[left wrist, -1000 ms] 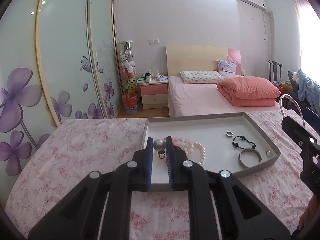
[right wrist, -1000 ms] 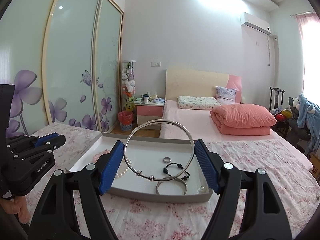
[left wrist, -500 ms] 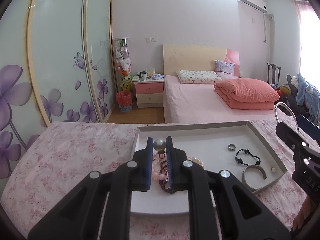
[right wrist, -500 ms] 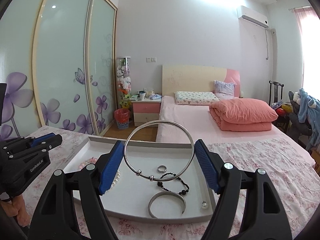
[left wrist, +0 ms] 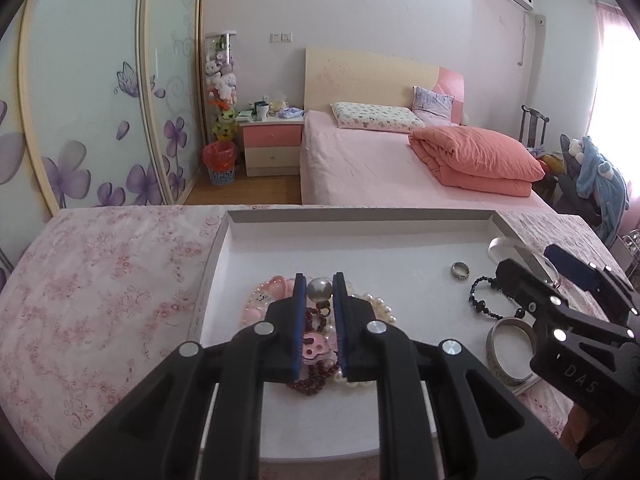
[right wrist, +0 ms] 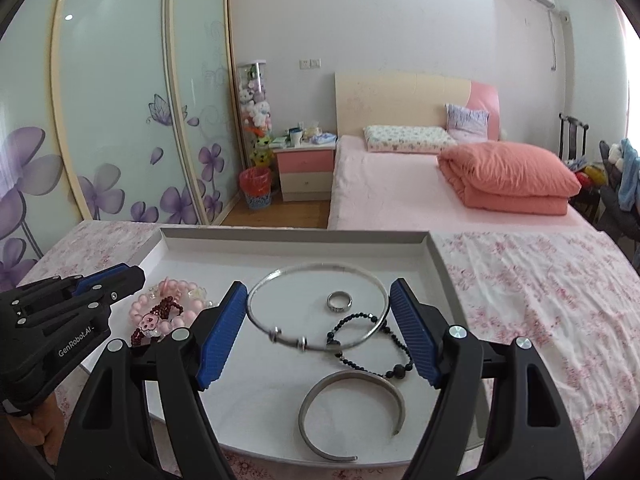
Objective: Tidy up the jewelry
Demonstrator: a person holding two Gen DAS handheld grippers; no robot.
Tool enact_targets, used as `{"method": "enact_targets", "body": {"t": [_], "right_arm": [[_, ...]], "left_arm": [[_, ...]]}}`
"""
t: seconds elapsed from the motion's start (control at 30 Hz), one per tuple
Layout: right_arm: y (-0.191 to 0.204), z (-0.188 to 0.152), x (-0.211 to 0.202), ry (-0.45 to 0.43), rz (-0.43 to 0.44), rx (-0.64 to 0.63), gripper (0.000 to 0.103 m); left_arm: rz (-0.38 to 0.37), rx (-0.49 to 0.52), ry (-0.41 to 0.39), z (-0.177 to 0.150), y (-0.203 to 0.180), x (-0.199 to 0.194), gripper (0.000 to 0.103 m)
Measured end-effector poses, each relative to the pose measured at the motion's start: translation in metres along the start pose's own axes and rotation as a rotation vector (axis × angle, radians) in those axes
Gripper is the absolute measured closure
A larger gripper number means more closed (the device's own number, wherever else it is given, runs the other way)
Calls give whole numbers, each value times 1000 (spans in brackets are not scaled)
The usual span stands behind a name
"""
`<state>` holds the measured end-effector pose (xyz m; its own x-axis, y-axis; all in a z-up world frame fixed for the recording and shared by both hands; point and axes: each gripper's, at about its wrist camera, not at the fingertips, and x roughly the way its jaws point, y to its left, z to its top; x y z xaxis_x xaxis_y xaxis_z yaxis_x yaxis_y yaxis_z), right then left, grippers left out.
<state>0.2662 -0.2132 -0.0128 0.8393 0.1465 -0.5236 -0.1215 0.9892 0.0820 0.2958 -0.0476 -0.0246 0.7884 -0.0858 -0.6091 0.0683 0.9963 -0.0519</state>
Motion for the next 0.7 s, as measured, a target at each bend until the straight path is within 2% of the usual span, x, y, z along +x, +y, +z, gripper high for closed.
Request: {"method": "enact_targets", "body": {"t": [0.07, 0.4, 0.5, 0.7], "right_arm": [[-4, 0, -3, 1, 2, 15, 29], [-21, 1, -58, -60, -14, 58, 29], [-17, -1, -75, -64, -15, 48, 24], [-8, -15, -127, -86, -3, 36, 19]], "left_arm": [[-9, -16, -3, 1, 4, -3, 69], [22, -115, -70, 5, 49, -62, 65], [44, -130, -88, -3, 60, -87, 62], [75, -141, -146, -32, 74, -145, 46]]}}
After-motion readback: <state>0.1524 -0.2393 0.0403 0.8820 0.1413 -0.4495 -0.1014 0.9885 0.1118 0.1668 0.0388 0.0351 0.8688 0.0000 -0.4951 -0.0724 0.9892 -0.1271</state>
